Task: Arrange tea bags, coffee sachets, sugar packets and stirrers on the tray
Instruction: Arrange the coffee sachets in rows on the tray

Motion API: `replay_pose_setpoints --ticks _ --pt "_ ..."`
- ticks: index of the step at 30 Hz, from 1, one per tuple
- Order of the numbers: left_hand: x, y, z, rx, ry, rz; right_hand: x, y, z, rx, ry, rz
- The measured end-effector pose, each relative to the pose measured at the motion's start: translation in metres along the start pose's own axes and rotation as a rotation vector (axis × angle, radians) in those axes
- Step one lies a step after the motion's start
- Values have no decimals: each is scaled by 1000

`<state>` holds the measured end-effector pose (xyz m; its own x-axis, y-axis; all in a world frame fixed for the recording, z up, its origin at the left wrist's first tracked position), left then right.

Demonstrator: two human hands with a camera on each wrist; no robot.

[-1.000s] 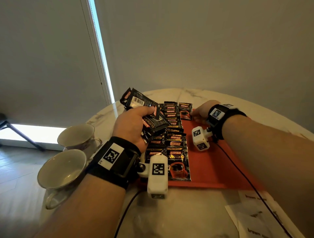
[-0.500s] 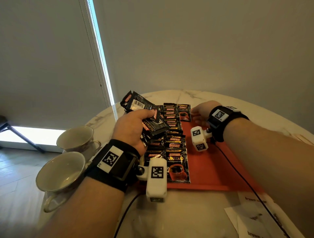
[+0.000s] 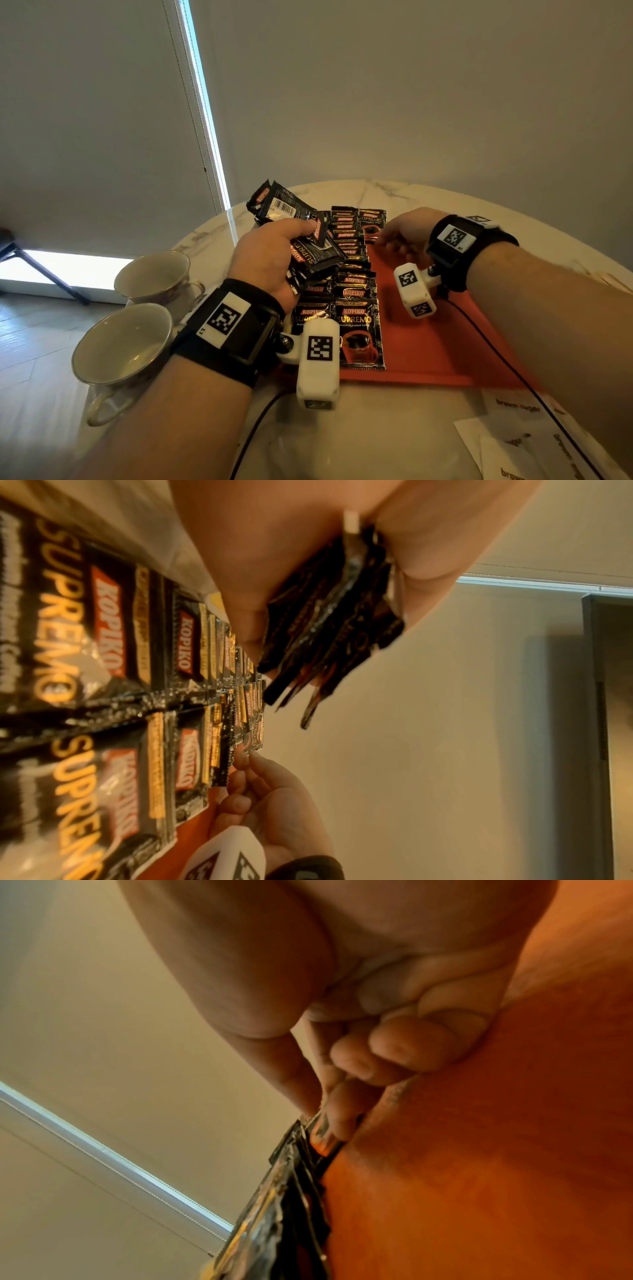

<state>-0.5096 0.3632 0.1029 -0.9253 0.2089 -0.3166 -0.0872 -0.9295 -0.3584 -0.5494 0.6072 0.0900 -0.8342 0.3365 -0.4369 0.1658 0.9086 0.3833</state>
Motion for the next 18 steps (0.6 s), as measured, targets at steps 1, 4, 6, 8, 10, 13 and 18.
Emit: replay_pose_setpoints --ticks 1,4,6,8,10,13,18 --pt "0 0 0 3 2 3 0 0 0 -12 -7 3" --pt "0 -1 -1 -5 -1 3 0 0 -1 -11 -14 22" --pt "0 -1 -1 -1 -8 5 2 2 0 5 -17 37" --pt "0 0 0 6 -12 6 3 3 1 27 -10 48" --pt "0 -1 0 10 -5 7 5 4 3 48 -12 56" --pt "1 -1 -1 12 -5 9 7 5 4 68 -14 62" --pt "1 1 -1 11 -15 14 8 4 7 97 -7 59"
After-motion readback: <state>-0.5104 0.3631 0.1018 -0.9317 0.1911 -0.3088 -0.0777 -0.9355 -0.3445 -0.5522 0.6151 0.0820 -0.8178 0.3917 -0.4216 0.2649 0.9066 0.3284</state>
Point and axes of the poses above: each hand's wrist, its own x-axis towards the middle knuckle, its own y-axis out of the back of the hand, z = x × y, the point moved 6 cm from there along x, towards the middle knuckle, and after that the axes turned 7 degrees about x, right-handed, at the moved point
